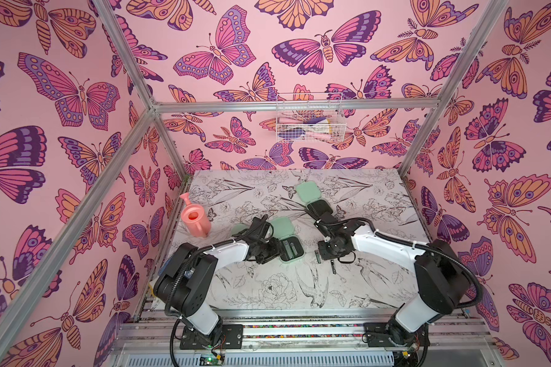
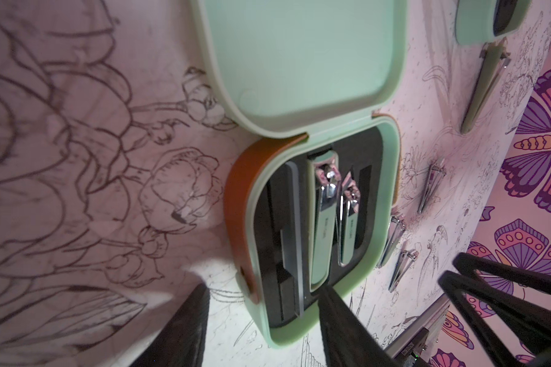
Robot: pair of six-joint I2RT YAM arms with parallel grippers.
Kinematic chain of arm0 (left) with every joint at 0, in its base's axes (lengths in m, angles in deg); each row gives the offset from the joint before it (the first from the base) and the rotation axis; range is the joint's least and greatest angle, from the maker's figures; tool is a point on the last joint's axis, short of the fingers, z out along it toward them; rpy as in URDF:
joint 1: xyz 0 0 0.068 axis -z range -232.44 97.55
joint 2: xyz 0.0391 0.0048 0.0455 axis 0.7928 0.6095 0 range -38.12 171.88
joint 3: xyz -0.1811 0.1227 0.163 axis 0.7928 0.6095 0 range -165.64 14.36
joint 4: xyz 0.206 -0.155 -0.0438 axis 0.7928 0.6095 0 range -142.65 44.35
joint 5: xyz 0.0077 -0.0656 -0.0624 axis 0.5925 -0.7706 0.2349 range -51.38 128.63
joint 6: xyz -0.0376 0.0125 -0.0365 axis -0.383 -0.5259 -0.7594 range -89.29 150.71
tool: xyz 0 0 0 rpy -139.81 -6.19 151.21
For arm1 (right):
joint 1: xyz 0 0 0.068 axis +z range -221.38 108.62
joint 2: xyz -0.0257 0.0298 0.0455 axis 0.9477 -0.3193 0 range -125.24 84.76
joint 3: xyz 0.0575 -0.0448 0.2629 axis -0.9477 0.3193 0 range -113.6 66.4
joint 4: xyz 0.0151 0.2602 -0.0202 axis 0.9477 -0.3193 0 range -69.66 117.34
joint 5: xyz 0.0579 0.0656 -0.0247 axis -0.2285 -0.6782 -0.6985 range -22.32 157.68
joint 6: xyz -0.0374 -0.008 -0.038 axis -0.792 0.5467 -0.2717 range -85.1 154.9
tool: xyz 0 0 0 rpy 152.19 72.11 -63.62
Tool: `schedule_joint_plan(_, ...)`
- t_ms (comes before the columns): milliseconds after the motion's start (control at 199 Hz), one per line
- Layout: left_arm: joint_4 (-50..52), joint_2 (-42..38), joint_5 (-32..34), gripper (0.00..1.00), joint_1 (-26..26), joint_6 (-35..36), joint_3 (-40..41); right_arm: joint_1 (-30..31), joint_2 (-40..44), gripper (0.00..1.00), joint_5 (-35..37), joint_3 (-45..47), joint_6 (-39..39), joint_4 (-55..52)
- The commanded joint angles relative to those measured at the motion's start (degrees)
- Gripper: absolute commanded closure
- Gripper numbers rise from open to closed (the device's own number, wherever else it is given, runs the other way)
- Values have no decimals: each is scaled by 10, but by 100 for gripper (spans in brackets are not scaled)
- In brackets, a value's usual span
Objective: Organize nail clipper sets
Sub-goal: Pick up the nail clipper from the center of the board.
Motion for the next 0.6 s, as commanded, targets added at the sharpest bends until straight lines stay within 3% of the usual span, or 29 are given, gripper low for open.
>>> schedule_joint_plan(0,7,7,-3,43,1,6,13,18,-39,61,4,-32,32,34)
schedule_joint_plan(598,7,9,-7,43,-2,7,12,20,-93,70,8,-41,48,52)
